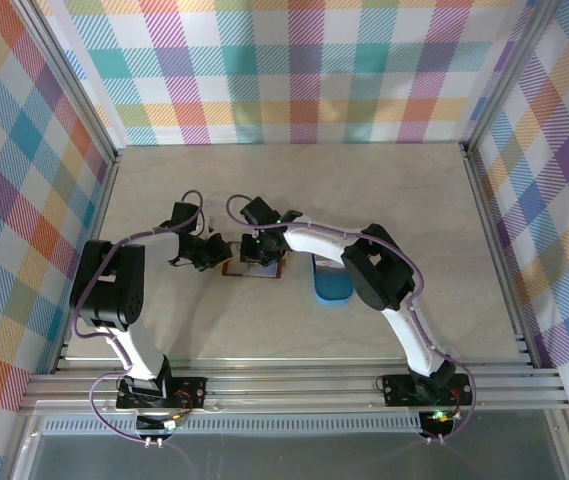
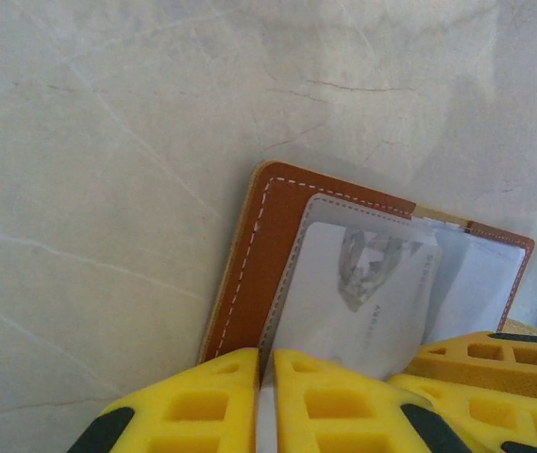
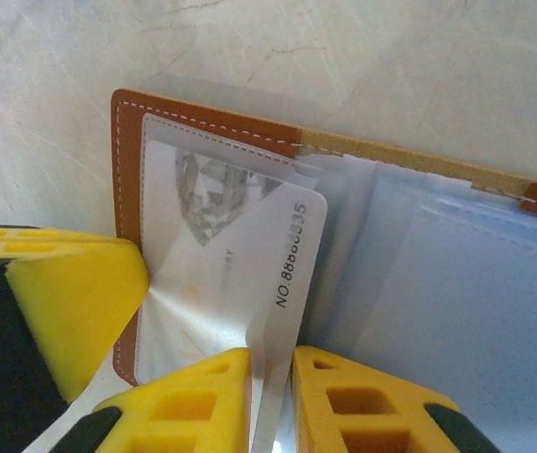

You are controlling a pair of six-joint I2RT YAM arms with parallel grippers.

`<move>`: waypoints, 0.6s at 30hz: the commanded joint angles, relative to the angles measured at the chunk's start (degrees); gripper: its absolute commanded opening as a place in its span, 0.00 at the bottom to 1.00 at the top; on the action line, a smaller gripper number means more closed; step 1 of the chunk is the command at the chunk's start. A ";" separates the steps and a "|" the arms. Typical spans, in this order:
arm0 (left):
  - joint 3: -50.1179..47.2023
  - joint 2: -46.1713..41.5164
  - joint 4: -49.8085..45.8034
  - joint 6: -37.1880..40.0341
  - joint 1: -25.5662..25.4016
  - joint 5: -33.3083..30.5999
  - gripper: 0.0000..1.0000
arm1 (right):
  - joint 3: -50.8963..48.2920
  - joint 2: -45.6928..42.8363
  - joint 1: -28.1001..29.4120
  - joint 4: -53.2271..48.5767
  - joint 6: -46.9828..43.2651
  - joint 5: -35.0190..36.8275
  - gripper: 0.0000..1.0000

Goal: Put the credit cards into the card holder

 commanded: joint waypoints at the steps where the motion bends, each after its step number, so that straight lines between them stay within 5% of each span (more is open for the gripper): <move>1: -1.63 -1.79 0.41 -1.09 -0.61 3.21 0.13 | -0.38 -0.94 0.80 4.69 0.92 -2.90 0.19; 18: -4.02 -10.08 3.18 -5.09 0.05 3.00 0.13 | -8.28 -10.99 -0.41 2.45 -2.39 1.97 0.27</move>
